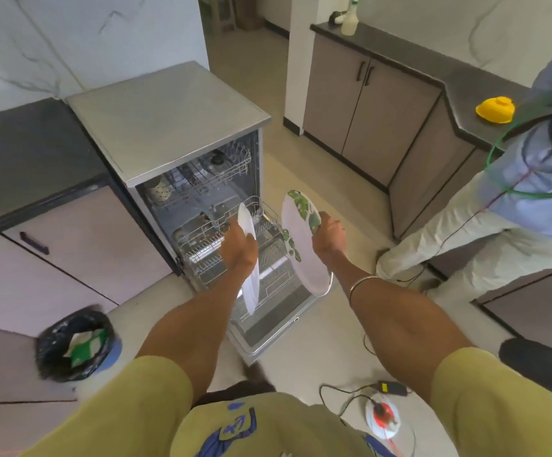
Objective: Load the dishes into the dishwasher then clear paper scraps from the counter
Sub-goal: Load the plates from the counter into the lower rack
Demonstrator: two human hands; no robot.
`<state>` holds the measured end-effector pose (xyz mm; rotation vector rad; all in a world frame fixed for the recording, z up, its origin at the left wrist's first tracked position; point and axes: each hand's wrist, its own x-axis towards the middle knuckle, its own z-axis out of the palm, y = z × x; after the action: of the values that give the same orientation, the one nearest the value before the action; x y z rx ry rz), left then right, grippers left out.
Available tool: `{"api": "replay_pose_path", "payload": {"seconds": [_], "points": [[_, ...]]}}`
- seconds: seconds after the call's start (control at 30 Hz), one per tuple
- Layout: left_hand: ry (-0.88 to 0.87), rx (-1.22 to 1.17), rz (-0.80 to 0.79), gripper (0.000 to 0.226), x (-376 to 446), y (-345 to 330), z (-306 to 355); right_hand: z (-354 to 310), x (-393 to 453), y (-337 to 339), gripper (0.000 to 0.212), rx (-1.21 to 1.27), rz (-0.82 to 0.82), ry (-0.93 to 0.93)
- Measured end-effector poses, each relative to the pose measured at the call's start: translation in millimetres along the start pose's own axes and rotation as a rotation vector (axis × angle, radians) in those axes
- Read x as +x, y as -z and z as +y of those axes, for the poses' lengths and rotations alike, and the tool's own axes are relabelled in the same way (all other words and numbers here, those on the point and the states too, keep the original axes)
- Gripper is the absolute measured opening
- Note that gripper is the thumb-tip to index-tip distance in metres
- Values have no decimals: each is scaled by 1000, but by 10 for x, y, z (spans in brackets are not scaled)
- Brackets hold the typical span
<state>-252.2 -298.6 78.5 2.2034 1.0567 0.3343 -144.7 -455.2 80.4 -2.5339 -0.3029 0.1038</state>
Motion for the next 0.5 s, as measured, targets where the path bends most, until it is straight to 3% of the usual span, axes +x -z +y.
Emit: {"api": "replay_pose_path", "payload": {"seconds": [0.2,0.5], "points": [[82,31,-37,58,556,-257,74,-51,558,-207,31,-30,-59,-22],[186,44,-96,54,1301,-543,203,-174,1434,-407,29,-55,-206,-70]]}}
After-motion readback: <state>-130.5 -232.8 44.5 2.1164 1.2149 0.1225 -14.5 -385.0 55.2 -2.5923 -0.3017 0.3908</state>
